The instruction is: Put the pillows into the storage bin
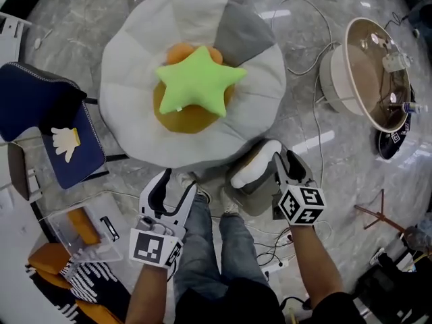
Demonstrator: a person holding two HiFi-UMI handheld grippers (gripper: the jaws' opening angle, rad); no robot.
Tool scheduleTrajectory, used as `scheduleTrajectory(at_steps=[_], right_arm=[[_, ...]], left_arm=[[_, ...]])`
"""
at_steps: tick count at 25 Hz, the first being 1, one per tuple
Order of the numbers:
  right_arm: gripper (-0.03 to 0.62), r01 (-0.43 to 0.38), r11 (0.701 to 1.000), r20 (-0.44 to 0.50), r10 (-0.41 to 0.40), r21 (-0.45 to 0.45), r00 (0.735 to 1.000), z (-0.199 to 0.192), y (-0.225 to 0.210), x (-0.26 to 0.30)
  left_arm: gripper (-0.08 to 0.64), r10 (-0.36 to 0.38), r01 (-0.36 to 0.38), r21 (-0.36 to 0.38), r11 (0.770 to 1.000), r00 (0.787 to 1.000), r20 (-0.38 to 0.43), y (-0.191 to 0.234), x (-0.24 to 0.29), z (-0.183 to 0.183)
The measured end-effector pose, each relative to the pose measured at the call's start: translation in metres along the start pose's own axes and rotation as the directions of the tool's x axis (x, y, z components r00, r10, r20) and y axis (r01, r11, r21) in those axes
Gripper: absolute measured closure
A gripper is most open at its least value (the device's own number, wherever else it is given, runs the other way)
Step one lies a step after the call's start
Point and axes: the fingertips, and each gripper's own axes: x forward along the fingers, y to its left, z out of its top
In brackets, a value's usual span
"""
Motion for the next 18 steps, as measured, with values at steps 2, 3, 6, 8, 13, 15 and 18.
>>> scheduleTrajectory(at_steps=[2,3,6,8,13,15,18], right_arm=[[0.411,-0.013,1.000,0.076,0.014,-0.015,0.997,0.029,0.009,-0.012],[0.414,-0.021,0.999,0.116,0.025,-0.028,0.993,0.042,0.015,-0.018],[0.428,-0.049,0.996,0.215,0.063,-0.068,0.975,0.072,0.038,-0.032],[0.430,-0.069,0.994,0.247,0.087,-0.082,0.965,0.084,0.053,-0.036],[0.433,-0.083,0.992,0.236,0.104,-0.100,0.966,0.082,0.070,-0.021],[0.431,-0.087,0.993,0.205,0.102,-0.082,0.973,0.070,0.070,-0.007],[0.431,-0.089,0.994,0.135,0.096,-0.058,0.986,0.045,0.071,0.023]], left_arm=[[0.316,0.020,-0.020,0.011,1.000,0.999,0.036,0.005,-0.006,0.015],[0.319,0.031,-0.032,0.013,0.999,0.998,0.053,0.008,-0.009,0.022],[0.334,0.060,-0.060,0.006,0.998,0.994,0.096,0.020,-0.019,0.036],[0.360,0.067,-0.067,0.002,0.998,0.991,0.112,0.026,-0.025,0.040],[0.360,0.081,-0.079,-0.019,0.997,0.988,0.133,0.042,-0.038,0.038],[0.360,0.090,-0.087,-0.033,0.996,0.987,0.134,0.049,-0.042,0.033],[0.360,0.106,-0.100,-0.055,0.993,0.986,0.127,0.062,-0.049,0.025]])
